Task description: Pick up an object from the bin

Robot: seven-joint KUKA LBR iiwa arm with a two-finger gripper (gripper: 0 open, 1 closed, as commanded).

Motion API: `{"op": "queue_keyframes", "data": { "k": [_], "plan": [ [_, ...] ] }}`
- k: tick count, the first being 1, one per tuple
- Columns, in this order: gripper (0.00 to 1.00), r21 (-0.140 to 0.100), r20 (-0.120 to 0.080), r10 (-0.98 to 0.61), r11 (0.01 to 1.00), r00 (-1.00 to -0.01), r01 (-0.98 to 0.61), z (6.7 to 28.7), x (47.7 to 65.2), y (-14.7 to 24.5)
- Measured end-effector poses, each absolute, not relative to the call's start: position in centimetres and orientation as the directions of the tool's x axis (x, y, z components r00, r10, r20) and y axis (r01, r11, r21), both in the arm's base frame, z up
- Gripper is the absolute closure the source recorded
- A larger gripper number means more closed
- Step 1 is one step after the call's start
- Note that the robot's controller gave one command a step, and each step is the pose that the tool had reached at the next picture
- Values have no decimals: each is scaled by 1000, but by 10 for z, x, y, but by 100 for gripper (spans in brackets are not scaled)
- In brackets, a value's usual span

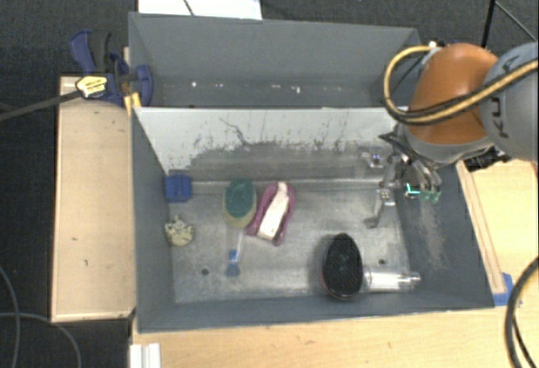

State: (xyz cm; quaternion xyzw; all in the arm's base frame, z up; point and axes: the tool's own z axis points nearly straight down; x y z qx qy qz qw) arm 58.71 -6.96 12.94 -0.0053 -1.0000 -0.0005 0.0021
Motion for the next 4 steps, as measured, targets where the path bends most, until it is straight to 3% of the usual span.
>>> {"op": "queue_keyframes", "data": {
  "k": [1, 2, 3, 4],
  "plan": [
    [0, 2, -2, -400, 917, -917, -400, 71, 510, -39],
    [0, -5, -11, -622, 783, -783, -622, 72, 483, 12],
    [100, -4, -7, -623, 782, -782, -623, 71, 482, 10],
    [100, -6, -9, -600, 800, -800, -600, 180, 502, 9]
  ]
}}
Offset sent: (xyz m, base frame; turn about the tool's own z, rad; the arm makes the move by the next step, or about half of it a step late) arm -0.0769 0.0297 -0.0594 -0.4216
